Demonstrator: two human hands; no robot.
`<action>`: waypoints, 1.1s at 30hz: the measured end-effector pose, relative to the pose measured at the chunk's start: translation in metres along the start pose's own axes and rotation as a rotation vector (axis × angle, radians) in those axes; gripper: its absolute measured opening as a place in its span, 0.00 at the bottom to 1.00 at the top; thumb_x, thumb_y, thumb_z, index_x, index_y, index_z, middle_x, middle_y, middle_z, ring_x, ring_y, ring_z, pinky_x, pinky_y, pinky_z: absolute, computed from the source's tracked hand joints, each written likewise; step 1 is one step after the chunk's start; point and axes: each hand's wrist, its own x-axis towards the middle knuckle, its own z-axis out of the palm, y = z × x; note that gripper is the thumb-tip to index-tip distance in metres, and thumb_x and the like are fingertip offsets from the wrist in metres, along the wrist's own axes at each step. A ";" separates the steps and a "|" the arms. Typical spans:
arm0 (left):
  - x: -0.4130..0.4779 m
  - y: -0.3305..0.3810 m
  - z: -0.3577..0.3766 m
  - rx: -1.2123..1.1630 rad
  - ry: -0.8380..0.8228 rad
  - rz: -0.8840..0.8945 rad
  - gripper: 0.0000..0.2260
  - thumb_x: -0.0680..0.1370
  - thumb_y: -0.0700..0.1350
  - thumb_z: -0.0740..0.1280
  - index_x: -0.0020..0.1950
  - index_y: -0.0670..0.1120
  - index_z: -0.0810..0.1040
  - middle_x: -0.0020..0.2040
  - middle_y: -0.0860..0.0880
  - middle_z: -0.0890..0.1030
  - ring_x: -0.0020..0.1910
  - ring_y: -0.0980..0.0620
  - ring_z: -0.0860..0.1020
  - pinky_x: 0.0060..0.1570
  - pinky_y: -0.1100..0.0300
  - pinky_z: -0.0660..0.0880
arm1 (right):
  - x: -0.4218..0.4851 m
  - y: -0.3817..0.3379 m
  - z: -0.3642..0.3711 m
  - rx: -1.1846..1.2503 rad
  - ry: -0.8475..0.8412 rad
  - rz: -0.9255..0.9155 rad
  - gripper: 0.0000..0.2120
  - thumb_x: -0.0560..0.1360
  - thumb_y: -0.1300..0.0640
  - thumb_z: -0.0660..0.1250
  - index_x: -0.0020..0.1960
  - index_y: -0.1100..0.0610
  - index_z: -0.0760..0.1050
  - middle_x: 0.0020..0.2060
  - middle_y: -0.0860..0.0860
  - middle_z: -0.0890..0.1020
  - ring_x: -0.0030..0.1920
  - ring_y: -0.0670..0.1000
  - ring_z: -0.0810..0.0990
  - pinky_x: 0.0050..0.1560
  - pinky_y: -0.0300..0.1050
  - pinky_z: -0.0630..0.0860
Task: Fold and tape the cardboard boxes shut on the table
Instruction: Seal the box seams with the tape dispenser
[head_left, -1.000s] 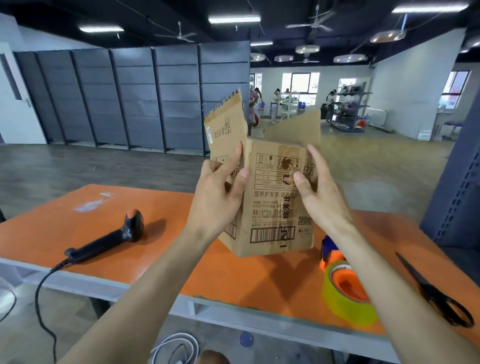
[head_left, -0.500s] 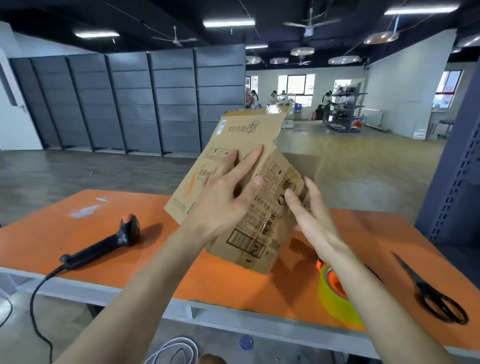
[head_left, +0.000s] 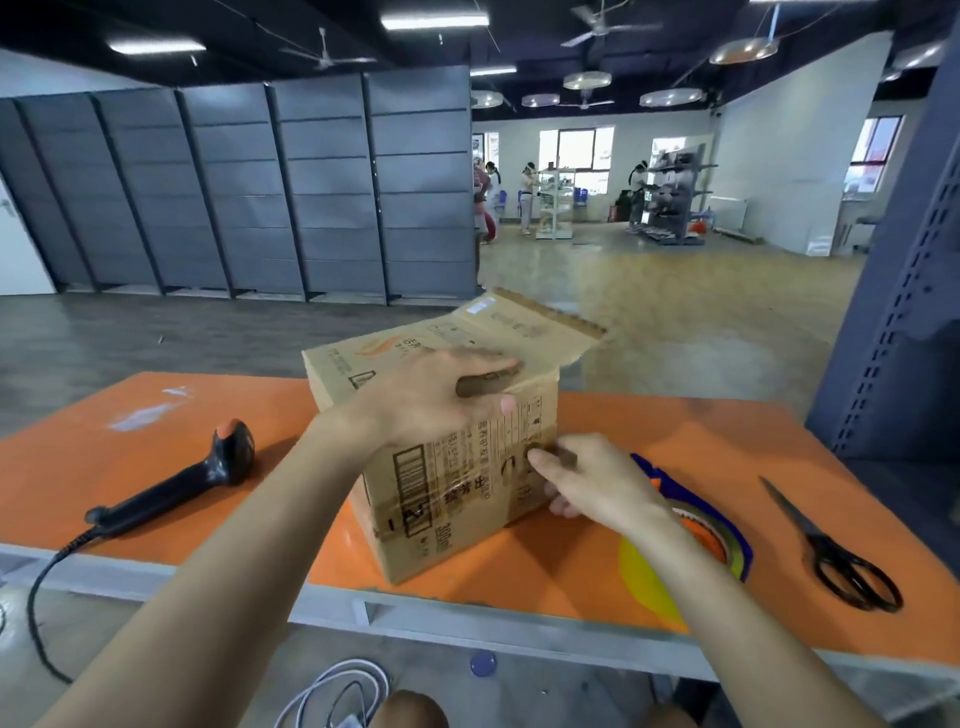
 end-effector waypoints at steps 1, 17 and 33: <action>0.002 -0.002 0.000 0.021 -0.034 0.016 0.26 0.79 0.66 0.64 0.76 0.66 0.67 0.78 0.64 0.65 0.78 0.57 0.63 0.74 0.59 0.56 | -0.001 -0.003 -0.005 -0.073 0.037 -0.002 0.15 0.82 0.44 0.64 0.46 0.54 0.79 0.37 0.51 0.86 0.36 0.52 0.86 0.47 0.55 0.83; -0.023 -0.011 0.000 0.272 0.014 0.018 0.36 0.77 0.74 0.47 0.81 0.60 0.61 0.79 0.56 0.67 0.79 0.51 0.64 0.78 0.45 0.59 | -0.003 -0.012 -0.001 -0.263 0.634 -0.686 0.16 0.79 0.59 0.70 0.66 0.52 0.80 0.63 0.44 0.81 0.67 0.50 0.73 0.68 0.47 0.71; -0.049 -0.038 0.004 0.124 0.111 -0.021 0.22 0.82 0.65 0.53 0.77 0.66 0.65 0.79 0.60 0.65 0.79 0.60 0.60 0.79 0.48 0.58 | 0.015 -0.020 -0.001 -0.112 0.622 -0.686 0.12 0.75 0.64 0.73 0.58 0.55 0.85 0.54 0.46 0.85 0.58 0.49 0.75 0.63 0.29 0.65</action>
